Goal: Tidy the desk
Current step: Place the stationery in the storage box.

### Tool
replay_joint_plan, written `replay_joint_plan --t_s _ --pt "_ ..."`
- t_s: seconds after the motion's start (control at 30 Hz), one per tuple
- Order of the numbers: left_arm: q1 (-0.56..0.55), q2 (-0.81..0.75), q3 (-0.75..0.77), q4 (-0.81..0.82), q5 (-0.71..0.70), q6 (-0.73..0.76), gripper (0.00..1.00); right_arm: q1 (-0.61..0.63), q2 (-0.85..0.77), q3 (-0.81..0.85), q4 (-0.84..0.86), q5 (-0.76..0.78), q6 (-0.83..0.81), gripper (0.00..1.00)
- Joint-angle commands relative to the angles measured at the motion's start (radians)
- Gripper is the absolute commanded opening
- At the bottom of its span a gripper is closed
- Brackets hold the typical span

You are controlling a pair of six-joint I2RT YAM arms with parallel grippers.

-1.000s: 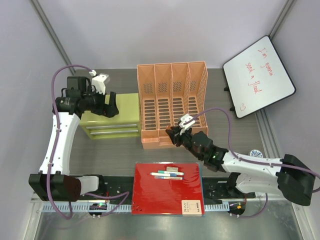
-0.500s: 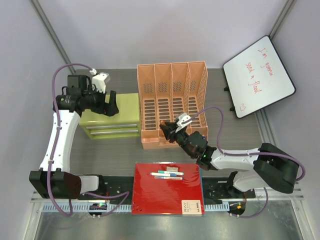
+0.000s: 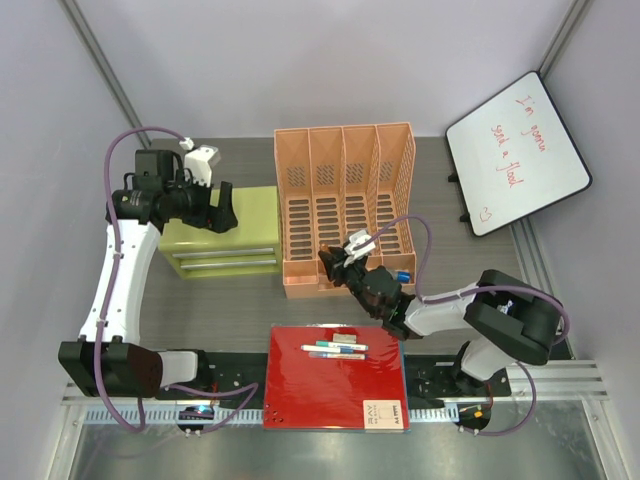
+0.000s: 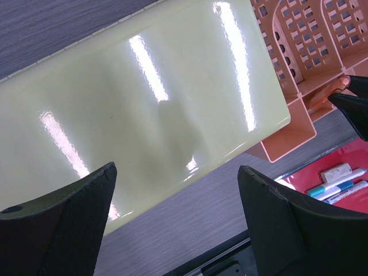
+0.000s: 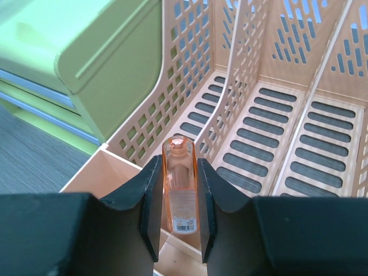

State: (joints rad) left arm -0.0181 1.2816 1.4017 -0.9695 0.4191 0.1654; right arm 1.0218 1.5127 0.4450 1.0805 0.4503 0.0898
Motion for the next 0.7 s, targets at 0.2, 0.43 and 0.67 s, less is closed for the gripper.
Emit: replay_joint_plan --t_s 0.2,0.43,0.67 --pt "0.006 0.002 0.013 0.003 0.003 0.022 0.86 0.004 0.095 0.014 0.18 0.102 0.002 0.01" --pt "0.007 -0.001 0.01 0.002 -0.003 0.028 0.86 0.004 0.13 0.006 0.197 0.106 0.008 0.01" --pt "0.009 -0.001 0.016 -0.001 0.001 0.026 0.86 0.004 0.136 -0.015 0.197 0.114 0.028 0.04"
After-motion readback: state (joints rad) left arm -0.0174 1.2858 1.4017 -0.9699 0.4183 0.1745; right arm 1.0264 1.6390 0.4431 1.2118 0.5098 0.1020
